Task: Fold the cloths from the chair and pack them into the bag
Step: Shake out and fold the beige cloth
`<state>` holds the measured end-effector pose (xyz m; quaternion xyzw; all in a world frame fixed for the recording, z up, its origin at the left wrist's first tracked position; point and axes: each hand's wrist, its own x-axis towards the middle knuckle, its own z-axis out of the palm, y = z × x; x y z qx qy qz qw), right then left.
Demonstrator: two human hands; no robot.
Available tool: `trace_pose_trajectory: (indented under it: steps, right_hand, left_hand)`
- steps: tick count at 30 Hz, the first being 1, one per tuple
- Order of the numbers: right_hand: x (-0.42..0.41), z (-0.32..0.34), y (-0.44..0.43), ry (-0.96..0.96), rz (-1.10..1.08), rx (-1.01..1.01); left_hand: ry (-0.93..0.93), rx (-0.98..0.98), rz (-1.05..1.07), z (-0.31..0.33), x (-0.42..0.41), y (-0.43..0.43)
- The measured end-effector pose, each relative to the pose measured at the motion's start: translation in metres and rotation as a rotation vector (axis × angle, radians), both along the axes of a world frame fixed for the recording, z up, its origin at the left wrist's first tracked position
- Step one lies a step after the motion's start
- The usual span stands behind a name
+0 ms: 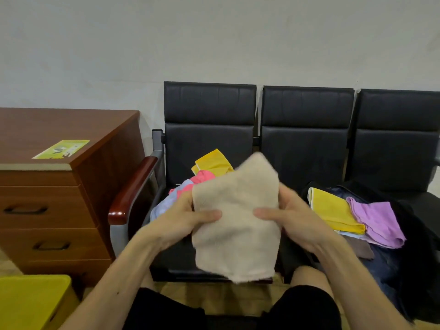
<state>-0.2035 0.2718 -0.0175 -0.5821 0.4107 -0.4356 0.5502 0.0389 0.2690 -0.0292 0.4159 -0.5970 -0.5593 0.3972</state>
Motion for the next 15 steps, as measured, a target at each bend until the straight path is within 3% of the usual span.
trace_pose_trajectory:
  steps: [3, 5, 10, 15]
  right_hand:
    - [-0.005, 0.049, 0.010, -0.008, 0.038, -0.314]
    - [-0.005, 0.058, 0.009, 0.026, 0.055, -0.399]
    - [-0.006, 0.050, 0.000, 0.030, -0.058, -0.400]
    - [-0.003, 0.038, -0.002, -0.050, -0.117, -0.277]
  left_hand:
    - [-0.035, -0.312, 0.000, 0.043, 0.003, 0.000]
    - [-0.073, -0.467, -0.025, 0.055, 0.001, 0.001]
    - [-0.079, -0.499, -0.001, 0.051, -0.004, -0.010]
    - [-0.047, -0.490, 0.025, 0.047, -0.006, -0.015]
